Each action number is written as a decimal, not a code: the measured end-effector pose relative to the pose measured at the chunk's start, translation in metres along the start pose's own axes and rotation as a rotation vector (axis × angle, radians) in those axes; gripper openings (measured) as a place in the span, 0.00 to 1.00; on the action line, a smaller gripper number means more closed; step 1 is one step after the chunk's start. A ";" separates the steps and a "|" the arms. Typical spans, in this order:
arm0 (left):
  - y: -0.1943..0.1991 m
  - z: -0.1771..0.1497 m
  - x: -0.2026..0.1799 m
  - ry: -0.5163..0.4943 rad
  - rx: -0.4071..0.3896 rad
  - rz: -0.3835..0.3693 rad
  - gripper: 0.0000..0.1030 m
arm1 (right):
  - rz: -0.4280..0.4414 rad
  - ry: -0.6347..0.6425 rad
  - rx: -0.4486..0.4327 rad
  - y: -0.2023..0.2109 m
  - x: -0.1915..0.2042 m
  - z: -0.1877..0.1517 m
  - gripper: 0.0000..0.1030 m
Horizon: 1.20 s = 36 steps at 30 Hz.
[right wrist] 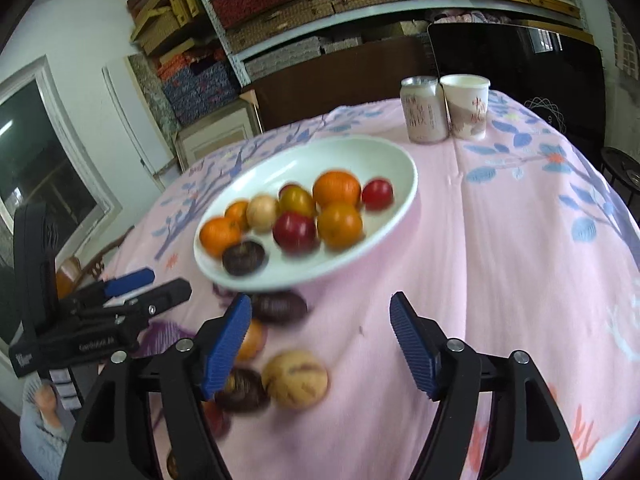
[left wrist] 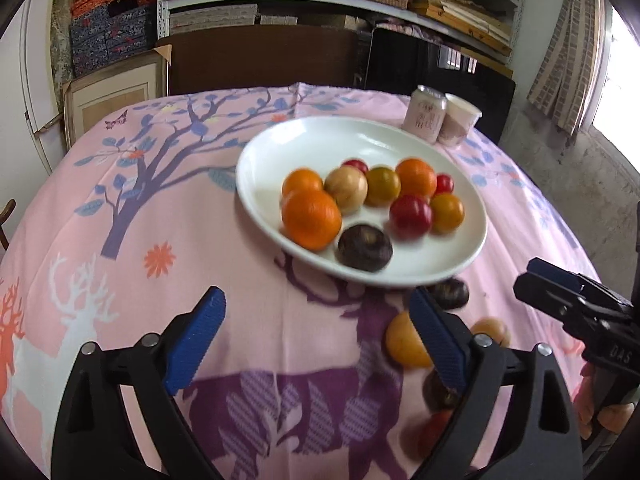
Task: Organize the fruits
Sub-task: 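Place the mangosteen and cherry tomato on the plate and open both tools, then grasp the golden melon-pear with the left tool while the right tool grasps a striped melon-pear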
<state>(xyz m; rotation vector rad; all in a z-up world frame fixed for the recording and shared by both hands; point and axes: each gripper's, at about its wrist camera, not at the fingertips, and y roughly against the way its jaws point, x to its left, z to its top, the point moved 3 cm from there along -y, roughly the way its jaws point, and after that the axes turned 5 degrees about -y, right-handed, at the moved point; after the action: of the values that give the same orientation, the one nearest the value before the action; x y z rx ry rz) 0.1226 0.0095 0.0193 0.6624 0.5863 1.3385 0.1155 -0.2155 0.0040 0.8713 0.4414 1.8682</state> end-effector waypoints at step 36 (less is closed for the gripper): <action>-0.017 -0.020 -0.008 -0.142 0.048 0.154 0.94 | -0.061 0.113 0.094 -0.006 0.016 -0.037 0.78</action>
<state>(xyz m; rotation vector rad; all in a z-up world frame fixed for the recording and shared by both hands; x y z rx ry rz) 0.1190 0.0021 -0.0066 0.8480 0.4615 1.4103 0.0882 -0.1959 -0.0183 0.8077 0.6236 1.8582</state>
